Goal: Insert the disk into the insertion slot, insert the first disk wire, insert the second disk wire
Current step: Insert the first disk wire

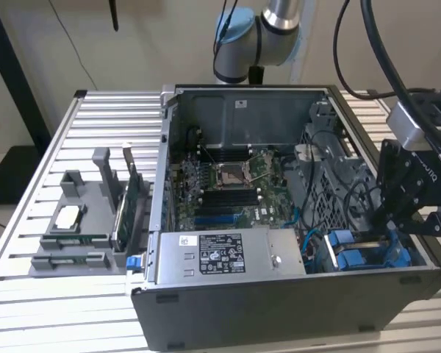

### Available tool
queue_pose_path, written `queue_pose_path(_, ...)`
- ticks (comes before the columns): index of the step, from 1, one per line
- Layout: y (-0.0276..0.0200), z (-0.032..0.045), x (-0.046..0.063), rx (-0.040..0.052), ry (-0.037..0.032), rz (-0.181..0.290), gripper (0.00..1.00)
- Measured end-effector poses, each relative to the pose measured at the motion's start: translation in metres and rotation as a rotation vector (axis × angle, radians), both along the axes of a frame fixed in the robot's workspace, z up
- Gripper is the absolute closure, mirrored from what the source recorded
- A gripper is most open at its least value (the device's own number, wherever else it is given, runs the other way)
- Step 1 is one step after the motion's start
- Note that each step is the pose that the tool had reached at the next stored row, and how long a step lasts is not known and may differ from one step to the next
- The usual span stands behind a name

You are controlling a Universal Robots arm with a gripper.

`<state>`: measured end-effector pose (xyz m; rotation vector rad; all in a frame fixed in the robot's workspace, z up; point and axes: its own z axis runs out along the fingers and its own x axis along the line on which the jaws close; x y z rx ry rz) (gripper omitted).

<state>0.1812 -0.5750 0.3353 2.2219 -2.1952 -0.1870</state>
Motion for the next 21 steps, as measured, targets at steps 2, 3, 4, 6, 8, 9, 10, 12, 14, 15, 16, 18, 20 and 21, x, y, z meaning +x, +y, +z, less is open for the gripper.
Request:
queue_pose_path(2, 0.0, -0.0017, 0.0, -0.0005, 0.0021, -0.005, 0.81)
queue_pose_path(3, 0.0, -0.0021, 0.0, -0.0002, 0.0046, -0.006, 0.81)
queue_pose_path(4, 0.0001, -0.0027, 0.0, 0.0011, 0.0074, -0.007, 0.81)
queue_pose_path(6, 0.0, -0.0032, 0.0, 0.0018, 0.0102, -0.009, 0.8)
queue_pose_path(8, 0.0001, -0.0027, 0.0, 0.001, 0.0104, -0.009, 0.74)
queue_pose_path(9, 0.0, -0.0025, 0.0, 0.0008, 0.0107, -0.009, 0.74)
queue_pose_path(10, 0.0, -0.0019, 0.0, 0.0007, 0.0117, -0.009, 0.74)
queue_pose_path(12, 0.0001, 0.0001, 0.0, 0.0007, 0.0206, -0.009, 0.74)
queue_pose_path(14, 0.0001, 0.0027, 0.0, 0.0, 0.0293, -0.009, 0.74)
queue_pose_path(15, 0.0001, 0.0039, 0.0, 0.0001, 0.0334, -0.009, 0.74)
queue_pose_path(16, 0.0, 0.0048, 0.0, 0.0, 0.0383, -0.009, 0.74)
queue_pose_path(18, 0.0, 0.0068, 0.0, -0.0002, 0.0472, -0.01, 0.74)
queue_pose_path(20, 0.0, 0.0084, 0.0, -0.0003, 0.0495, -0.01, 0.74)
queue_pose_path(21, 0.0, 0.0091, 0.0, -0.0004, 0.0499, -0.01, 0.74)
